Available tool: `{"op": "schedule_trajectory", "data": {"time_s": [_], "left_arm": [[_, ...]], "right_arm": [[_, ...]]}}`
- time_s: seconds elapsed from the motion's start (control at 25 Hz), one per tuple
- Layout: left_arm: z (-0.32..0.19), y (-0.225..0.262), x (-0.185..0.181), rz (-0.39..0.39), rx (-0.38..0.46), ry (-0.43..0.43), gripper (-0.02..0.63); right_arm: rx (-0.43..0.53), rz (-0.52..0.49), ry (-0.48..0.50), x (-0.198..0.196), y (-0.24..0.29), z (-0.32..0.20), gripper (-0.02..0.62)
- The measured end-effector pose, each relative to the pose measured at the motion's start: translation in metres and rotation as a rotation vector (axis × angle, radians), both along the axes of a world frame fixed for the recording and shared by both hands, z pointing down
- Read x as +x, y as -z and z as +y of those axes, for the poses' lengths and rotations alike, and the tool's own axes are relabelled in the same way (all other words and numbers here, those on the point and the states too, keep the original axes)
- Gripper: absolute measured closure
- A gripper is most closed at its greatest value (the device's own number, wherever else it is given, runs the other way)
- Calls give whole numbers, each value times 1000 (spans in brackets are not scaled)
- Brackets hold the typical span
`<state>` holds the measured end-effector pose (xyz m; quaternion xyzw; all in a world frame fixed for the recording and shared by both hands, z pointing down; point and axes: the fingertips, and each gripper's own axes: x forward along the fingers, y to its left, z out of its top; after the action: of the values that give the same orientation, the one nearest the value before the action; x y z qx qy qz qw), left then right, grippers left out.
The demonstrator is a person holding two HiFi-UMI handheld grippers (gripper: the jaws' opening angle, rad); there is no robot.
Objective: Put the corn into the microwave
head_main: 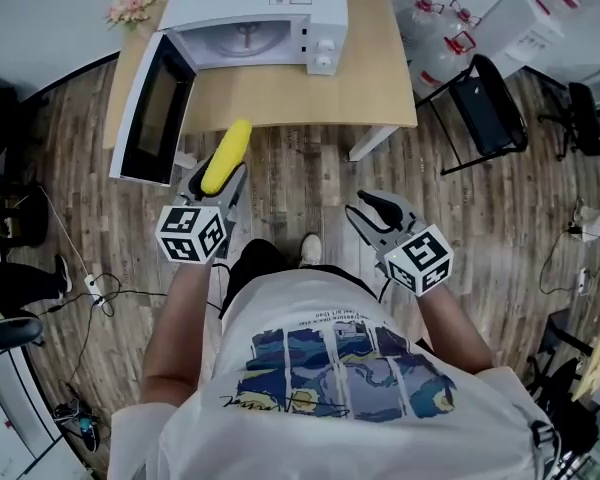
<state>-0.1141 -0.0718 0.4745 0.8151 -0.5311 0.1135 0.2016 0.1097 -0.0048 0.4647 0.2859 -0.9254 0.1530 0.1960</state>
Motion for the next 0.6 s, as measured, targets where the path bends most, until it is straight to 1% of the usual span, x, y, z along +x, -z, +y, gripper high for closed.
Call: {"op": "schedule_trajectory", "data": {"time_s": [0.2,0.4,0.6], "left_arm": [[-62,-11,5,-29,-6,9,354],[-133,-35,4,-34,-22,27,354],[-204,-57,2,-67,-31,28,354]], "right_arm": [[-29,-19,-63,17,-6,-28,491],[-50,6,-154,39,-11,-62,495],[-46,31,-255,54,-1,-101,500]]}}
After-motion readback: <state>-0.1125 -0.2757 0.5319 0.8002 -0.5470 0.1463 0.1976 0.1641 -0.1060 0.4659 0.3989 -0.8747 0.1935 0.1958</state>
